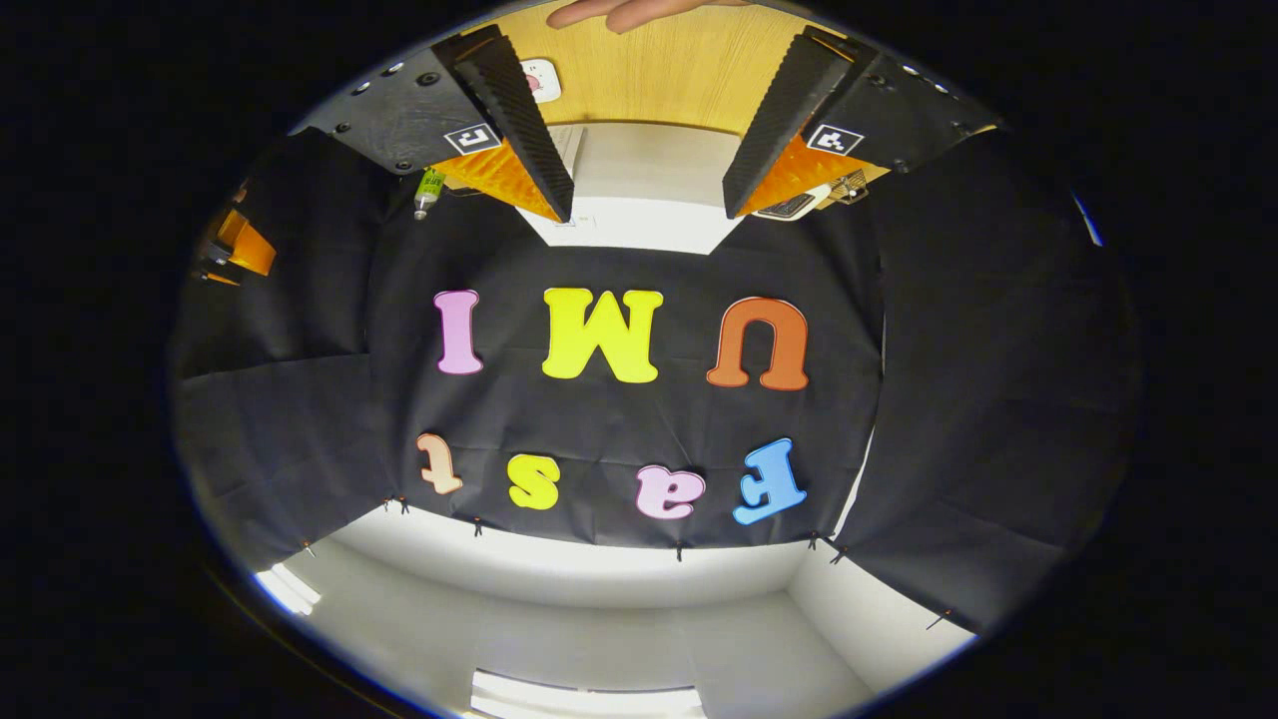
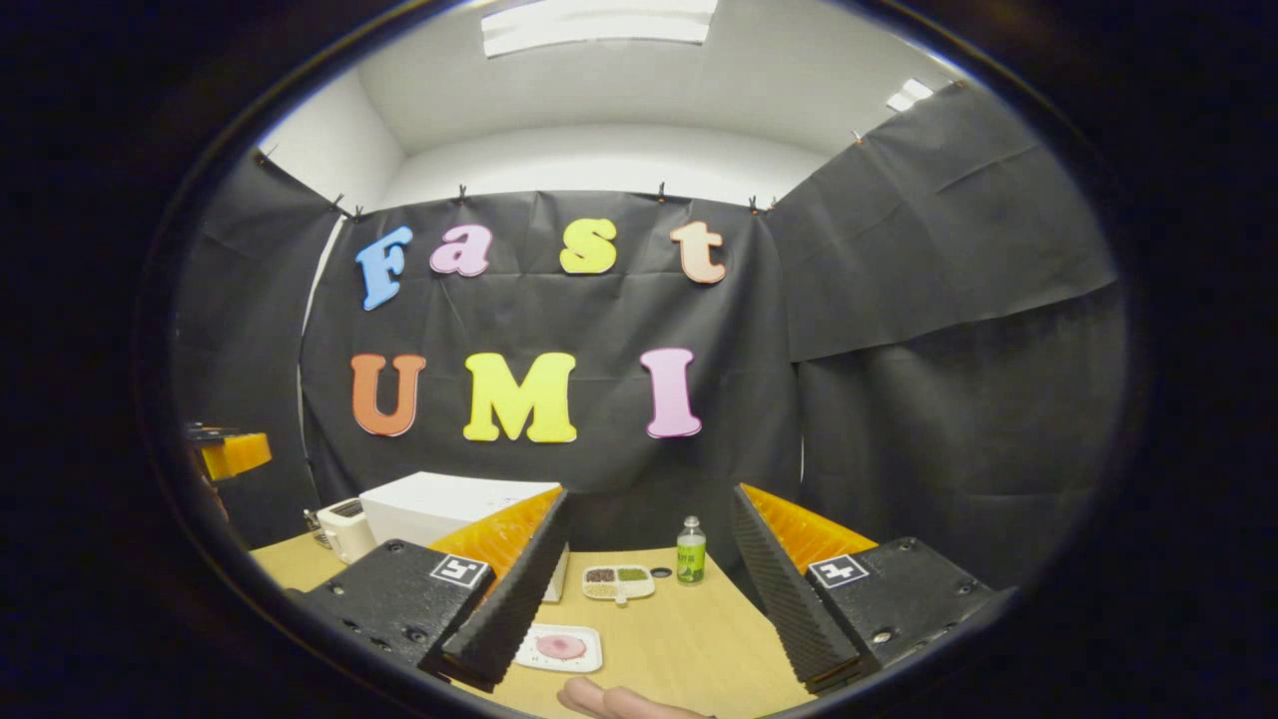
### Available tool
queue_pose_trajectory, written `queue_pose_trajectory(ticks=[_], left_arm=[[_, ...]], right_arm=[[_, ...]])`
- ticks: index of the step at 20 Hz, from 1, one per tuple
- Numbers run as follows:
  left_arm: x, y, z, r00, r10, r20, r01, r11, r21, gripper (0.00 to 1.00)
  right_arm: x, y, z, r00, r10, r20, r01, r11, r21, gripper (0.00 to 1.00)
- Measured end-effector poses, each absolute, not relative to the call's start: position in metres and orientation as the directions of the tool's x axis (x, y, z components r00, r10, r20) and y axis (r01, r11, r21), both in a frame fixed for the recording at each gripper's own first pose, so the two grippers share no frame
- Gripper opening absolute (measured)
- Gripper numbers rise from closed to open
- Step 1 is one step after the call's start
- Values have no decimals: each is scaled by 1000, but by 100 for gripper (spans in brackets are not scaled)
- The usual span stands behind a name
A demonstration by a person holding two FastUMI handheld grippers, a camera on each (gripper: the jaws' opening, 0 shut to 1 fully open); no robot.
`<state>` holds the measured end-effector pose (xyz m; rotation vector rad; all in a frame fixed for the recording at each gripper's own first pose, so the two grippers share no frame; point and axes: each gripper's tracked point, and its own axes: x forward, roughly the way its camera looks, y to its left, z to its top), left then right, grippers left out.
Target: Open the microwave oven with the left hand, put the food in, and close the microwave oven.
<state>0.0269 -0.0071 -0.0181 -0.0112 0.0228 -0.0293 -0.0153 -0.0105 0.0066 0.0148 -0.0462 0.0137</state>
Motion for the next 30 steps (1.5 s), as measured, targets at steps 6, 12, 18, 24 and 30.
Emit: queue_pose_trajectory(ticks=[6, 12, 18, 24, 30], left_arm=[[94, -25, -50, 997, -51, -63, 48, 997, -54, 95], [170, -58, -110, 984, -131, -118, 123, 990, -71, 95], [228, -89, -184, 973, -141, -180, 138, 990, -28, 95], [259, -123, -243, 958, -165, -237, 163, 986, -24, 95], [288, -138, -288, 950, -154, -271, 145, 988, -51, 95]], right_arm=[[-21, -21, 12, 997, 9, 82, -10, 1000, 15, 95], [-23, -26, 20, 991, 30, 130, -32, 999, 11, 100], [-20, -34, 20, 983, 26, 181, -30, 999, 18, 100], [-13, -36, 3, 984, 43, 173, -40, 999, -22, 100], [-3, -45, -18, 989, 39, 142, -26, 996, -88, 95]])
